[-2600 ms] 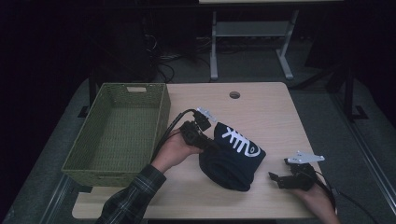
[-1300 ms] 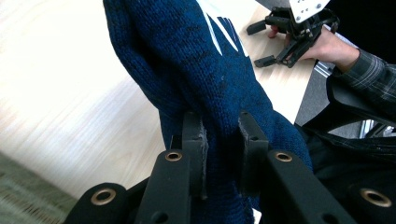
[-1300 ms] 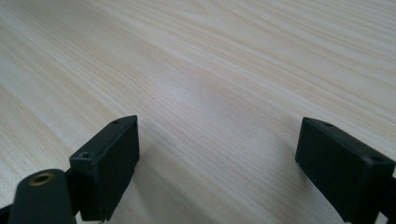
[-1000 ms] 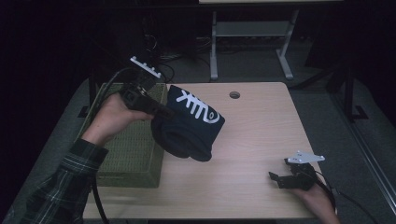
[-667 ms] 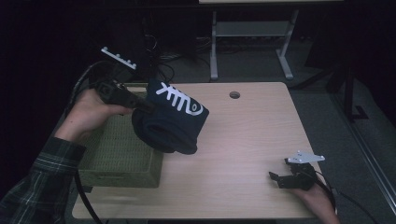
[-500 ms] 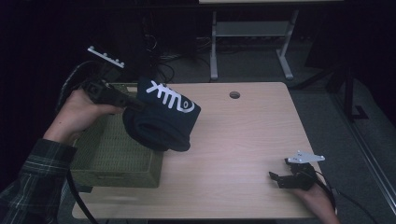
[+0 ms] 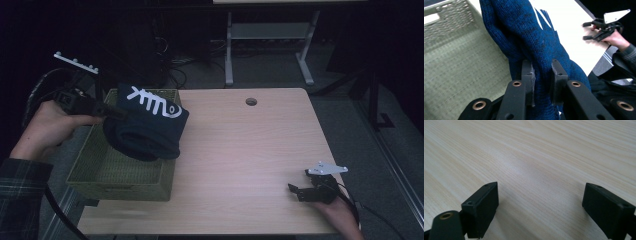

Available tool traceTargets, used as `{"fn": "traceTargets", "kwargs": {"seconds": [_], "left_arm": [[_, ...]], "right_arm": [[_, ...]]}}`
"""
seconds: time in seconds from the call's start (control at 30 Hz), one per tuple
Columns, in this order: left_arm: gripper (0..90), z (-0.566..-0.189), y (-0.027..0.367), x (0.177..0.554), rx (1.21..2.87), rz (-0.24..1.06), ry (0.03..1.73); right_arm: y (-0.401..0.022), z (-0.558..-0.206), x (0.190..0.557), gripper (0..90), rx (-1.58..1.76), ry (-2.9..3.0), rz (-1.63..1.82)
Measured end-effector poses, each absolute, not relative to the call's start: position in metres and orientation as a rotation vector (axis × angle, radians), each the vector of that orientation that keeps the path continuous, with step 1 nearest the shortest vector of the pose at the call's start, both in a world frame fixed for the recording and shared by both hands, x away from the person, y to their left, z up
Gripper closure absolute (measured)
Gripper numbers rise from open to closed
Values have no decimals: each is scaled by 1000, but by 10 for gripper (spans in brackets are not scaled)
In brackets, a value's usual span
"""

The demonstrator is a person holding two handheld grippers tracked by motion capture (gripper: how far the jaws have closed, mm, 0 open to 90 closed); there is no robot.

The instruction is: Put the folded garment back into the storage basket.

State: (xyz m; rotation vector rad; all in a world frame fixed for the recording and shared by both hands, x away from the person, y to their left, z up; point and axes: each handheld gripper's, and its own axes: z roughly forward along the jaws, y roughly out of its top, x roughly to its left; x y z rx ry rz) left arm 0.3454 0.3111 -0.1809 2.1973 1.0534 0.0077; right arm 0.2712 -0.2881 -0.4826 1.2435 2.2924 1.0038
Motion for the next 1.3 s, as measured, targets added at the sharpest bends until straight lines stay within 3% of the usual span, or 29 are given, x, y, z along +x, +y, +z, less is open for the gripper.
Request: {"fn": "traceTargets", "kwargs": {"seconds": [0.37,1.3], "left_arm": [[773,-193,343,343,2164,33,1134],[773,-258,369,351,2147,-38,1237]], "right_arm": [[-288,-482,271,133,1247,2293,1000],[-289,-483,272,133,1257,2281,999]]}}
